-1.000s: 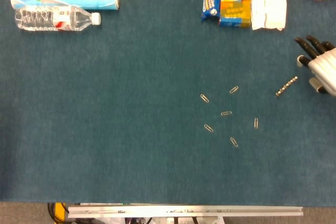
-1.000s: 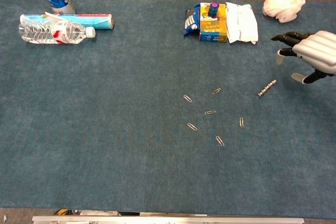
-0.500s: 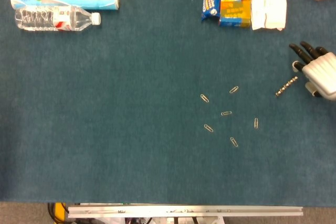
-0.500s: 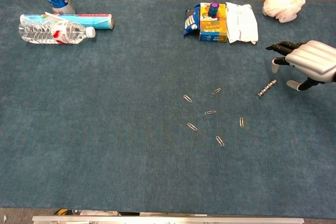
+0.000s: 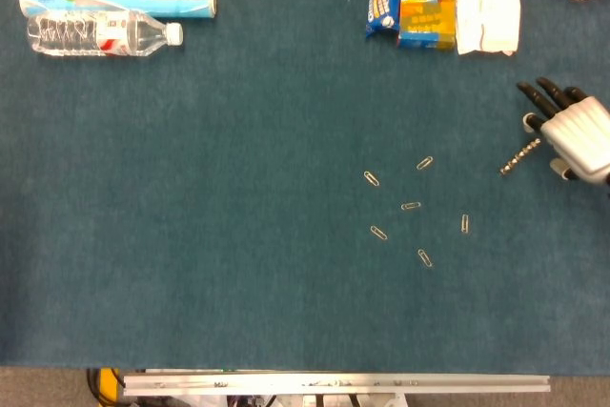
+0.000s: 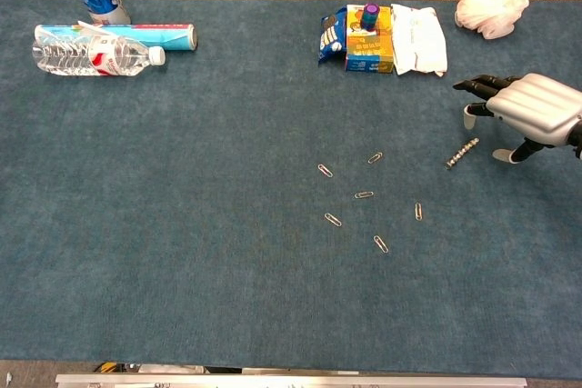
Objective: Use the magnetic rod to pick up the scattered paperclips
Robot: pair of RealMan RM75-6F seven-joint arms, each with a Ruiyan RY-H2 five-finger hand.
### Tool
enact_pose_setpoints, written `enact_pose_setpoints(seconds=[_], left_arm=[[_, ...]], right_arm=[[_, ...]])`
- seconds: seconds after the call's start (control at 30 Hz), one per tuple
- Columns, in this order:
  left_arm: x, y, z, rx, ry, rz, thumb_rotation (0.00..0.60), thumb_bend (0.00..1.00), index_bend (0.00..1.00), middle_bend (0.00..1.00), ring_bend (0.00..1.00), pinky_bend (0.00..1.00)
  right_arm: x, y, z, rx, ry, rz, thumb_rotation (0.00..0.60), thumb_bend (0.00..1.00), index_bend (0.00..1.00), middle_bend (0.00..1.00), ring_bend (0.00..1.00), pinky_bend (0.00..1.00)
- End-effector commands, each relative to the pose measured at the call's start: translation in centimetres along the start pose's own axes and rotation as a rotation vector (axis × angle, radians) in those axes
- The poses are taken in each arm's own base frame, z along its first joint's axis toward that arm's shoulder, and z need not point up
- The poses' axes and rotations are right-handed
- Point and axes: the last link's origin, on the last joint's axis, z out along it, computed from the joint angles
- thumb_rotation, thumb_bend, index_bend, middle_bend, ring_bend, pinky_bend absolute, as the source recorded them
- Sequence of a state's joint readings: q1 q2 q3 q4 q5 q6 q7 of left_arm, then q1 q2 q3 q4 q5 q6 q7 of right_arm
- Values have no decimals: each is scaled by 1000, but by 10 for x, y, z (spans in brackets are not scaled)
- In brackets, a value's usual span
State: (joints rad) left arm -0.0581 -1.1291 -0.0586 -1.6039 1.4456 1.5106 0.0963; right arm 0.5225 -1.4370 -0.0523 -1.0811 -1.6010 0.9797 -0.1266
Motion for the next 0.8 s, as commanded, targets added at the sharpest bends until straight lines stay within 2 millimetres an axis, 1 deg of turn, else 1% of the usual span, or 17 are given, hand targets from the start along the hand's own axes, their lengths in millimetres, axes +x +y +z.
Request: enact_pose_setpoints(seconds=[0.03,0.17,0.23,0.47,0.8], left_arm=[[0,0,0,0,0,-1,600,11,430,443,264,449],[0,0,0,0,0,-1,600,11,431,442,264,449],[0,0,0,0,-1,0,600,11,430,442,264,449],[0,0,0,1,-1,1,600,11,430,442,264,449],[0,0,0,0,-1,-1,600,11,430,442,264,449]], right_arm=[[0,0,0,-1,1,0,600,140,384,61,1,251],[0,0,2,-2,-1,-4,600,142,385,65,1,251],[0,-1,2,-1,-2,-6,600,148,404,70,1,251],[-1,-3,7,-3,-9,-7,600,205,454,78,1,251],[-2,-6,13,-4,-20,-16,600,216,457,79,1,251]])
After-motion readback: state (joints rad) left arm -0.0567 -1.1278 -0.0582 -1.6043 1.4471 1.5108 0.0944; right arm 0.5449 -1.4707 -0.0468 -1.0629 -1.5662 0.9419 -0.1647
